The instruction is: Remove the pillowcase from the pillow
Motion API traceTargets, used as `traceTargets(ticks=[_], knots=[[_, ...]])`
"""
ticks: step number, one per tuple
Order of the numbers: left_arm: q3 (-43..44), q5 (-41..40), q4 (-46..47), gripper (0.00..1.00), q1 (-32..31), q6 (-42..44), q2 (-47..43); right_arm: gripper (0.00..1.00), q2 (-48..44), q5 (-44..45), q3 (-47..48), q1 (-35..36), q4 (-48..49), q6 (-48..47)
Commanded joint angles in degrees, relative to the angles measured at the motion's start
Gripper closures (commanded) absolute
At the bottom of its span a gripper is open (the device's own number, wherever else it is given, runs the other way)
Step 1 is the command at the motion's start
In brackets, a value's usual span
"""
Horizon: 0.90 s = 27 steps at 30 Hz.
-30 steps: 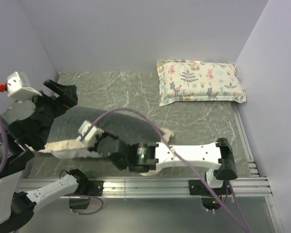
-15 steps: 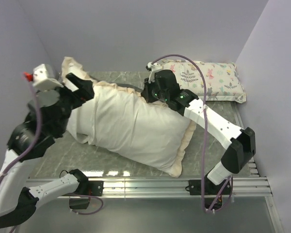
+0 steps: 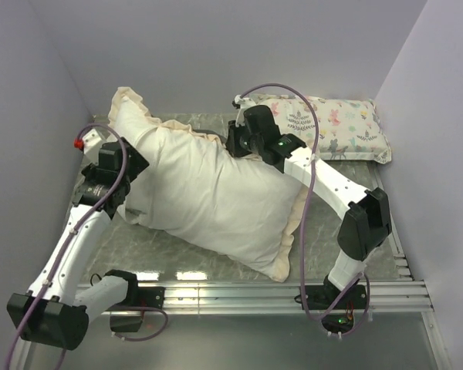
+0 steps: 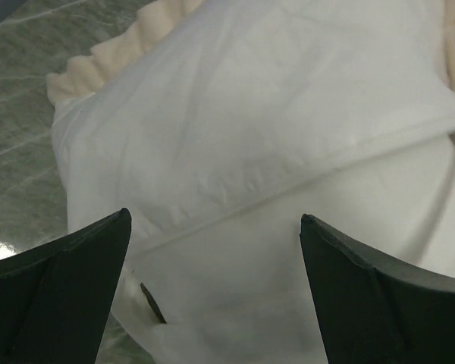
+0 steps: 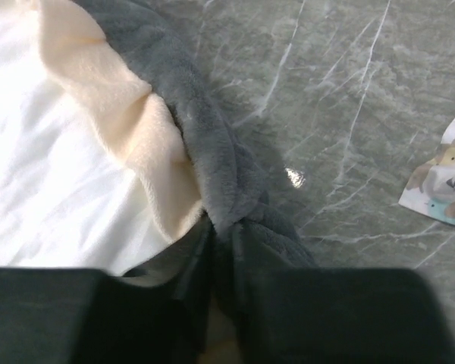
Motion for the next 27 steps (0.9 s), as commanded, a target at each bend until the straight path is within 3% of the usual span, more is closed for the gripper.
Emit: traceTargets(ticks=[1, 6, 8, 12, 13, 15, 19, 27], knots=[[-3.8, 11.9, 10.2, 0.01, 5.1, -2.1, -1.3, 0.73, 0.5, -2.4, 4.7, 0.2, 0.7, 1.2], [-9.5, 23.0, 18.2, 0.01, 9.3, -2.7, 2.2, 0.44, -0.2, -2.5, 5.3, 0.2, 0.0, 0.7], [-12.1, 24.3, 21.3, 0.01, 9.8, -3.3, 4.0, 0.39, -0.7, -2.4, 4.9, 0.2, -0.5, 0.9], [-15.7, 28.1, 25.7, 0.49, 10.0, -4.5, 5.6, 0.3, -5.2, -0.6, 1.2, 0.2, 0.4, 1.5], [-17.0, 28.9, 26.5, 0.72, 9.9, -4.7, 5.7, 0.29, -6.0, -0.3, 0.5, 0.3, 0.6, 1.6], [-18.1, 29.9, 27.2, 1.0, 9.2, -5.5, 5.1, 0.28, -8.5, 0.6, -1.5, 0.2, 0.4, 1.7], [-18.5, 27.4, 25.8, 1.0, 3.0, -6.0, 3.0, 0.28, -13.0, 3.1, -5.3, 0.9, 0.4, 2.0], [-14.1, 19.5, 22.1, 1.0, -19.4, -10.5, 1.8, 0.27, -24.2, 8.6, -15.3, 2.1, 0.9, 2.8]])
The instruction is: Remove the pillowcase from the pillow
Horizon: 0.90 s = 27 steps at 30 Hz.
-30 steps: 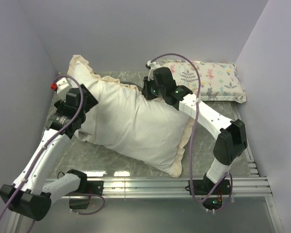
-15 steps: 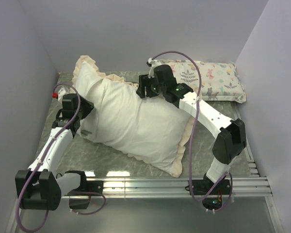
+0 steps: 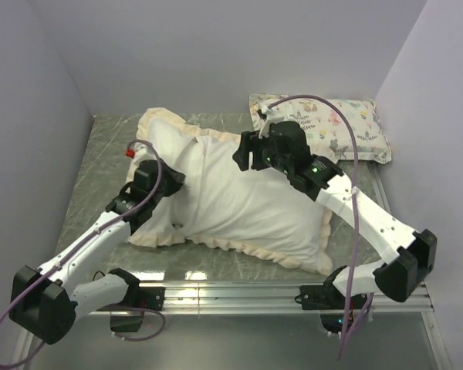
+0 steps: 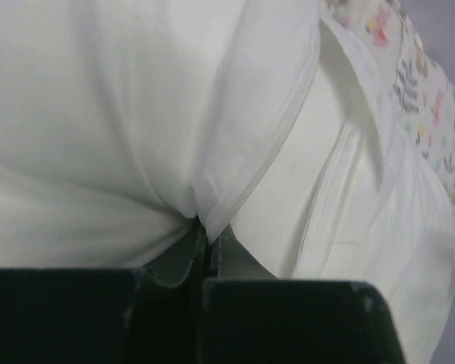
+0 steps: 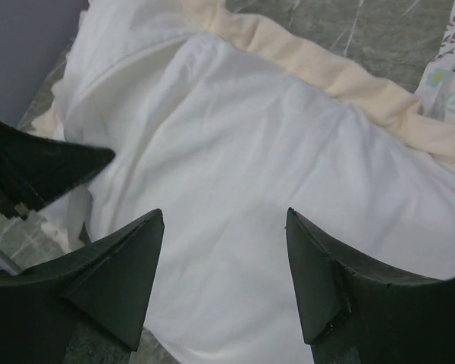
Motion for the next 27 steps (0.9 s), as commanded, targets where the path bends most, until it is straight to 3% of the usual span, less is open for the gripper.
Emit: traceTargets(ticks=[1, 5, 9, 12, 13, 16, 19, 27], knots=[[2.8, 1.0, -4.2, 1.0, -8.9, -3.3, 0.2, 0.27, -5.2, 3.8, -3.4, 0.4, 1.6, 0.9], [4.5, 0.4, -2.2, 1.0, -15.4, -5.2, 4.5, 0.27, -7.7, 2.9, -6.6, 0.5, 1.7, 1.4], [7.4, -0.4, -3.7, 0.99, -17.6, -5.8, 7.8, 0.27, -7.8, 4.6, -8.5, 4.2, 2.4, 1.7], [8.1, -2.9, -5.4, 0.85, -17.8, -6.5, 5.7, 0.26, -5.9, 9.0, -8.6, 10.0, 2.1, 1.4], [8.4, -3.6, -7.2, 0.68, -17.7, -6.5, 4.8, 0.26, -5.3, 10.1, -8.5, 12.6, 1.8, 1.4], [9.1, -8.2, -12.3, 0.42, -17.8, -7.0, 0.6, 0.23, -3.6, 13.6, -9.4, 14.5, 2.7, 1.3], [8.2, -13.5, -15.7, 0.31, -17.7, -7.7, -3.0, 0.23, -2.6, 14.8, -10.0, 15.8, 3.7, 0.9], [5.5, -12.0, -13.6, 0.2, -16.8, -3.6, -0.5, 0.23, 0.8, 20.7, -5.5, 19.2, 2.3, -1.6]])
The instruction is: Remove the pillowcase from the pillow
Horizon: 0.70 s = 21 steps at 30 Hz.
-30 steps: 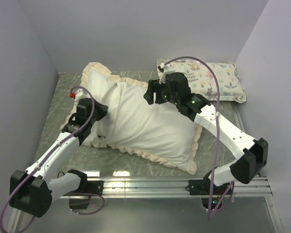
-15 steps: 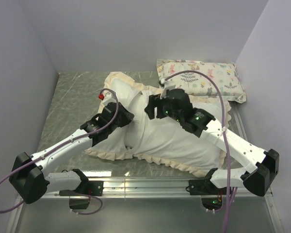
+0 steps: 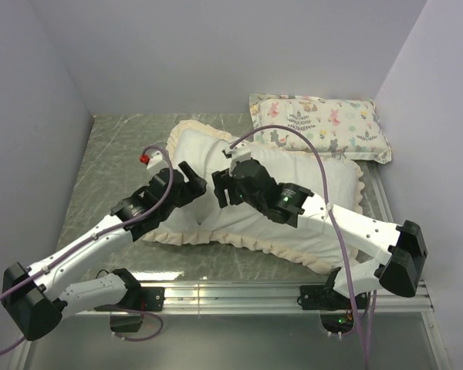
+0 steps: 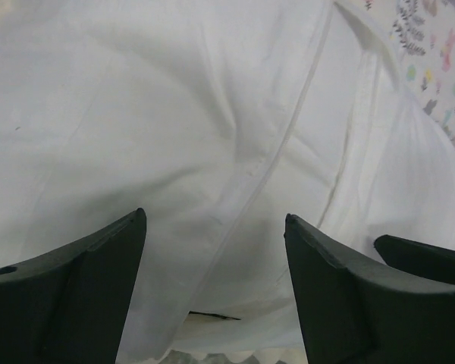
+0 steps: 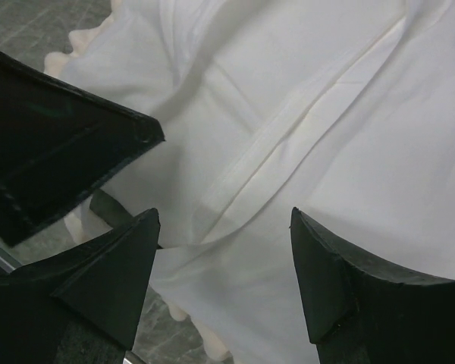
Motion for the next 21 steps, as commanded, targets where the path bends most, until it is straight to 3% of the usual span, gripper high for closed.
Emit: traceTargets(ticks=[1, 3, 6, 7, 9, 10, 11, 14, 15, 16, 17, 20, 21], knots=[[-0.8, -0.7, 0.0, 0.2, 0.2, 3.0, 1.6, 0.23, 1.2, 4.5, 3.8, 1.0, 1.1, -1.7], [-0.2, -2.4, -2.4, 0.22, 0.8, 3.4, 3.3, 0.24, 2.1, 5.2, 3.9, 0.9, 1.2, -1.7], [0.6, -6.8, -7.9, 0.37, 2.1, 1.9, 5.8, 0.24, 3.7, 6.3, 4.5, 0.8, 0.5, -1.6], [0.6, -8.5, -9.8, 0.54, 2.6, 1.0, 6.1, 0.24, 4.2, 6.5, 4.6, 0.7, 0.4, -1.7], [-0.4, -12.6, -12.1, 0.67, 3.9, -2.4, 5.4, 0.21, 5.4, 7.2, 4.1, 0.7, 1.1, -2.5], [-1.2, -13.4, -12.6, 0.79, 4.4, -3.1, 4.7, 0.21, 5.9, 6.9, 3.7, 0.5, 2.1, -2.7], [-2.0, -13.7, -12.3, 0.82, 5.3, -4.1, 2.6, 0.21, 7.2, 6.4, 3.1, -0.6, 2.2, -2.8], [-4.9, -13.5, -10.6, 0.92, 7.6, -5.3, -0.6, 0.39, 9.2, 3.5, 1.7, -4.0, 1.9, -2.3], [-6.0, -13.5, -10.5, 0.94, 8.3, -5.7, -0.9, 0.56, 9.2, 3.5, 0.9, -4.7, 2.1, -2.0], [-6.4, -13.6, -10.2, 0.96, 8.9, -5.9, -1.2, 0.62, 9.0, 3.6, 0.3, -5.4, 2.4, -1.9], [-6.8, -14.0, -9.7, 0.97, 10.0, -6.3, -1.5, 0.66, 8.4, 3.5, -1.1, -6.2, 2.3, -1.9], [-8.1, -15.4, -9.7, 0.96, 12.8, -8.4, -1.3, 0.98, 6.3, 3.8, -3.6, -9.6, 1.4, -1.0], [-8.9, -15.6, -9.4, 0.93, 13.7, -8.9, -1.5, 1.0, 5.3, 3.1, -4.7, -11.8, 1.5, -0.5]])
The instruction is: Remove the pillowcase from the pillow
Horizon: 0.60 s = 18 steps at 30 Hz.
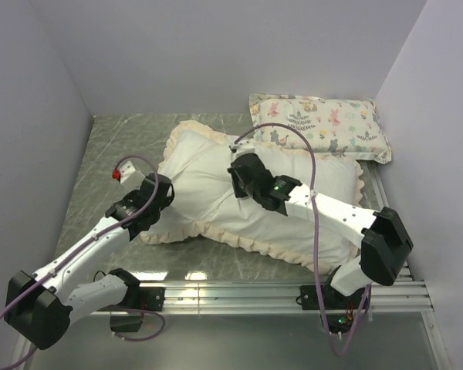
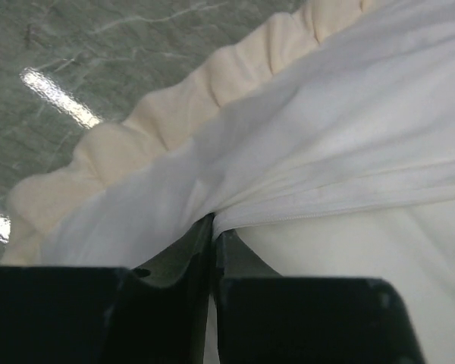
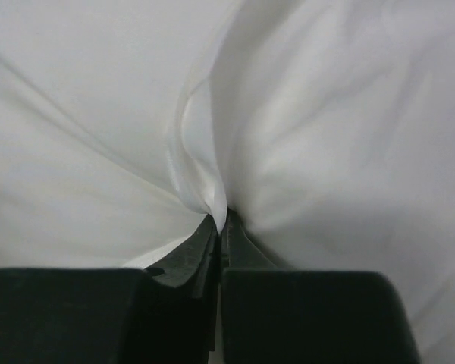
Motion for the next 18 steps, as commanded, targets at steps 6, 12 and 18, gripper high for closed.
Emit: traceTargets(ticks=[6, 12, 18], knots=[[-10.3, 5.8, 11.6, 0.73, 15.4, 0.0, 0.4, 1.0, -6.1, -1.3, -8.6, -8.6, -0.1, 1.3], [-16.9, 24.0, 29.7, 0.78, 17.6, 5.8, 10.1, 0.99, -7.8, -4.0, -8.3, -7.6, 0.9, 0.0], [-21.4, 30.2, 39.8, 0.96, 17.6, 8.6, 9.4, 0.55, -12.2, 1.6, -2.3, -0.3, -0.4, -5.2]])
